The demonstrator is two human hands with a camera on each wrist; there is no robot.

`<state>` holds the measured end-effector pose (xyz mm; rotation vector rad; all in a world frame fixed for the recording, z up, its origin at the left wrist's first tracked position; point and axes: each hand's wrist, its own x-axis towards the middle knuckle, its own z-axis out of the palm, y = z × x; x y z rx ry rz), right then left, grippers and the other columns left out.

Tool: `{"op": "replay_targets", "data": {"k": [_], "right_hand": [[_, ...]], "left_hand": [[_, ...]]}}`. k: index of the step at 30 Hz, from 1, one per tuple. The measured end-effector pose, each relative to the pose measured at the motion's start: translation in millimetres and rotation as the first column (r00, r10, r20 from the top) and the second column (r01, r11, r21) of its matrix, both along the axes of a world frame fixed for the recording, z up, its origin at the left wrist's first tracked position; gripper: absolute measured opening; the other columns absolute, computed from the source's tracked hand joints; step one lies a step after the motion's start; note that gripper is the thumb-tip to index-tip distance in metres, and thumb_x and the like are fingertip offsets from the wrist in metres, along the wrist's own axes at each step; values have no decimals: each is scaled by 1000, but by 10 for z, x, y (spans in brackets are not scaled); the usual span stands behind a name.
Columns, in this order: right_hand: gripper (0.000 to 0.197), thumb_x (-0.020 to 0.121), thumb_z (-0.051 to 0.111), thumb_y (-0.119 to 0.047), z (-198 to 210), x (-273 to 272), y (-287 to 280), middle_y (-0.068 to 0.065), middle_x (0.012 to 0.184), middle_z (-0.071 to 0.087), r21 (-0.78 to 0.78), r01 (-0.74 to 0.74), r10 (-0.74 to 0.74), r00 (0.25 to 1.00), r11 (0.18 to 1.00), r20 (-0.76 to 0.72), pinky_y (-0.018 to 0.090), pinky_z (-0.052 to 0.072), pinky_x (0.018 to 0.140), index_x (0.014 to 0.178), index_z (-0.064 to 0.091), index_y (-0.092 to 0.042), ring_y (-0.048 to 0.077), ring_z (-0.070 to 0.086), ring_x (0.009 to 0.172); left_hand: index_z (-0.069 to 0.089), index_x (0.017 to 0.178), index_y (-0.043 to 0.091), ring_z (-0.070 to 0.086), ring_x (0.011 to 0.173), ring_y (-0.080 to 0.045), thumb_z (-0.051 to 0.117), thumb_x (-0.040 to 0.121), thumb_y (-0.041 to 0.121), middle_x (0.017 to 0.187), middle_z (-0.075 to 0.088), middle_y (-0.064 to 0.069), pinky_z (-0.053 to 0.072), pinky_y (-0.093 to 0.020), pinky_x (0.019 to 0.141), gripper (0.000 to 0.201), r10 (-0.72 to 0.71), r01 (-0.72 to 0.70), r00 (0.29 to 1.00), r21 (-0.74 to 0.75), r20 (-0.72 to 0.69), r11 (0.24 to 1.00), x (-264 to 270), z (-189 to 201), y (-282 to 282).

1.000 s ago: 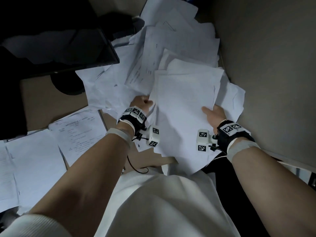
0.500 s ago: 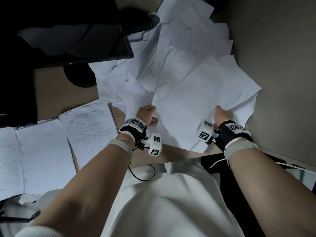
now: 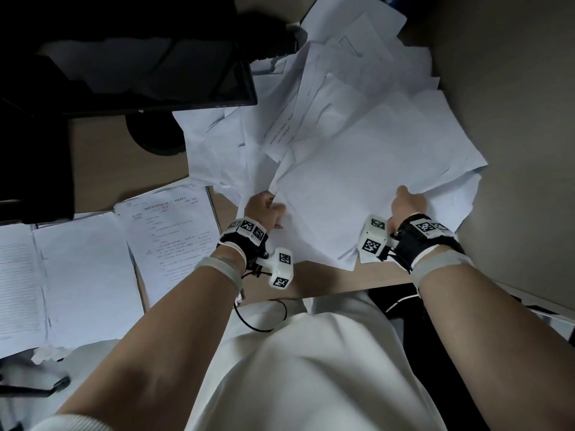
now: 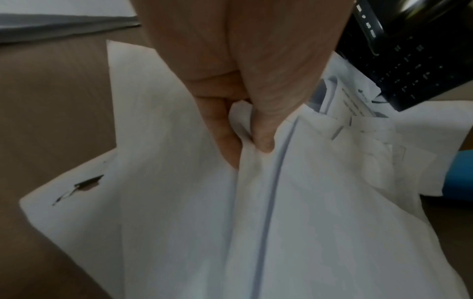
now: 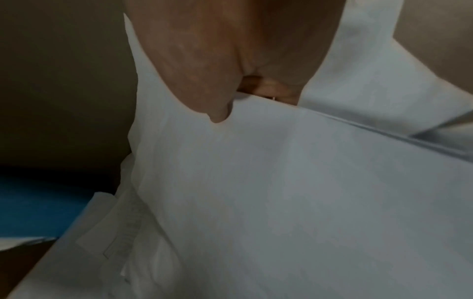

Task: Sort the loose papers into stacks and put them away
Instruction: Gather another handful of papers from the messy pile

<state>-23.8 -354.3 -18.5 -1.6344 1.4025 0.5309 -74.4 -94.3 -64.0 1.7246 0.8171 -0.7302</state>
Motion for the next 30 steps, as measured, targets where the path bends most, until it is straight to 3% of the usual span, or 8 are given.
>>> {"op": "replay_targets", "data": {"k": [3, 7, 11, 15, 17, 20, 26, 30], "right_hand": [[42, 100, 41, -22, -41, -69, -13, 10, 108, 49, -27, -83, 84, 996, 996, 21, 34, 38, 79, 135, 44, 2, 27, 49, 93], [45, 102, 44, -25, -78, -111, 54, 11, 115, 50, 55, -91, 90, 996, 994, 28, 36, 37, 82, 142, 39, -4, 29, 50, 102], [69, 96, 58, -40, -28, -53, 221, 5, 145, 46, 147, -44, 42, 999, 988, 14, 40, 36, 96, 152, 28, -11, 28, 44, 133], [90, 80, 74, -48, -28, 42, 279, 9, 143, 48, 88, -110, 116, 991, 990, -67, 47, 42, 99, 150, 30, -12, 33, 53, 124], [81, 69, 72, -58, -14, 73, 234, 11, 119, 63, -2, -166, 163, 976, 986, -144, 44, 51, 89, 130, 51, -9, 32, 64, 96], [59, 76, 74, -51, -3, 57, 166, 8, 86, 57, 104, -179, 193, 970, 978, -149, 41, 53, 80, 114, 54, -11, 28, 55, 69], [57, 88, 74, -25, 10, -84, 131, 14, 114, 57, 156, -280, 300, 946, 947, -122, 41, 45, 80, 131, 53, 5, 36, 57, 105], [42, 92, 59, -9, 73, -157, 99, 14, 115, 55, 139, -220, 227, 973, 966, -39, 41, 39, 83, 133, 53, 2, 31, 47, 98]], "left_hand": [[59, 121, 11, 54, 81, -23, 57, 90, 19, 95, 61, -12, 54, -35, 75, 32, -20, 15, 998, 83, 65, 996, 72, 14, 55], [56, 87, 6, 46, 78, -23, 42, 102, 19, 73, 49, -2, 39, -30, 67, 24, -79, 68, 995, 139, 69, 988, 191, 25, 34], [57, 129, 4, 49, 97, -21, 37, 104, 48, 103, 54, -4, 47, -42, 97, 54, 3, -1, 998, 22, -55, 1000, 265, 55, 18], [62, 97, 5, 54, 77, -22, 62, 95, 39, 84, 58, -8, 44, -35, 79, 34, -132, 132, 991, 7, -1, 991, 263, 54, 24], [64, 85, 3, 56, 70, -21, 72, 88, 27, 75, 60, -10, 43, -31, 71, 26, -145, 146, 989, -51, 26, 988, 248, 59, 1], [71, 87, -1, 64, 72, -24, 80, 81, 26, 76, 67, -10, 50, -32, 71, 29, -276, 269, 960, -114, -51, 956, 226, 58, -74], [57, 127, 0, 57, 113, -16, 86, 72, 28, 122, 59, 1, 44, -26, 94, 69, -224, 223, 974, -44, -23, 974, 231, 46, -158], [60, 127, 5, 64, 111, -19, 84, 75, 12, 120, 67, -5, 48, -17, 82, 58, -13, 22, 987, -53, 161, 998, 380, 159, -131]]}}
